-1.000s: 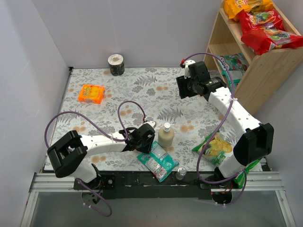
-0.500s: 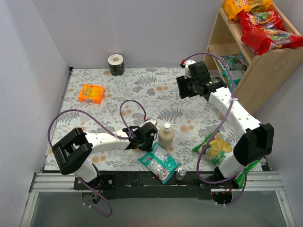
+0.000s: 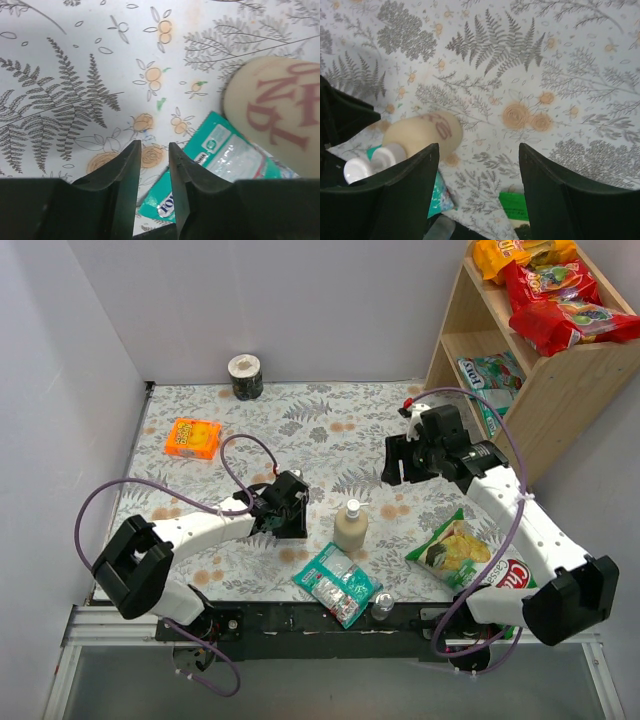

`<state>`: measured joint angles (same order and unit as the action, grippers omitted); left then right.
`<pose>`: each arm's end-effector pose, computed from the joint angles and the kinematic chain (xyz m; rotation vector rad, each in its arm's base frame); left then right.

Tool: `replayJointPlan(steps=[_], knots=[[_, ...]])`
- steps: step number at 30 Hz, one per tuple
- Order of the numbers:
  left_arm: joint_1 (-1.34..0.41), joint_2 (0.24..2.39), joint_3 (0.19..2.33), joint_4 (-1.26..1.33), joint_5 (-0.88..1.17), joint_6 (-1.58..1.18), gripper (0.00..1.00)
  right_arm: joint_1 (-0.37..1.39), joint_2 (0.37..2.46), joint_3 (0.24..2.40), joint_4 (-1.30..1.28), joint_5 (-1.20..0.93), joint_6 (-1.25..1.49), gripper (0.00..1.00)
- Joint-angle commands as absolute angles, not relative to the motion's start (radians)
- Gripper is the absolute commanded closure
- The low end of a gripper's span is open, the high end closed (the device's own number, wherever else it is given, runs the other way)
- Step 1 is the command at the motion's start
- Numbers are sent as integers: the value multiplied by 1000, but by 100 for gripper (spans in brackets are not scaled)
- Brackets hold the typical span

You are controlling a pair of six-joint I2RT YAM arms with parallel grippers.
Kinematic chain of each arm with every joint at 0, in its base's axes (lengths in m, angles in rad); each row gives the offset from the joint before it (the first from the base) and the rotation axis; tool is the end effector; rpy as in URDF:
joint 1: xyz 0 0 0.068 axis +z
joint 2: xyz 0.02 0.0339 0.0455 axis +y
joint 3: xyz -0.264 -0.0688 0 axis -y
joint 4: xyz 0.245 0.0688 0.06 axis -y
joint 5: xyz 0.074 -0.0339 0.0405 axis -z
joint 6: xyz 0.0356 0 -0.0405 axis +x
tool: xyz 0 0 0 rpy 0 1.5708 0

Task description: Place and organize the candy bags onto the shelf

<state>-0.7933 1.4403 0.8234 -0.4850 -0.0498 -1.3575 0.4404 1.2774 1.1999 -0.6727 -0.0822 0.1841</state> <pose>0.1905 -0.1910 0.1847 -0.8018 2.7062 -0.5597 0.2454 0.1189 0.3324 -0.3425 2.3286 0.4066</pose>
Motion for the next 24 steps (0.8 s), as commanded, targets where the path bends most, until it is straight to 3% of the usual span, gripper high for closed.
replayJointPlan(steps=[1,3,8,13,24], knots=[[-788,1381,873,-523,29,-1373,69,433,1188,1154,-785,-243,268,28],[-782,1362,868,-544,64,-1396,60,433,1166,1125,-817,-310,281,28],[-781,1306,832,-595,112,-1457,52,433,1117,961,-900,-429,321,28],[-781,1238,763,-594,208,-1482,46,434,1095,767,-760,-641,351,27],[-781,1192,641,-515,385,-1535,45,457,1255,600,-491,-758,391,29]])
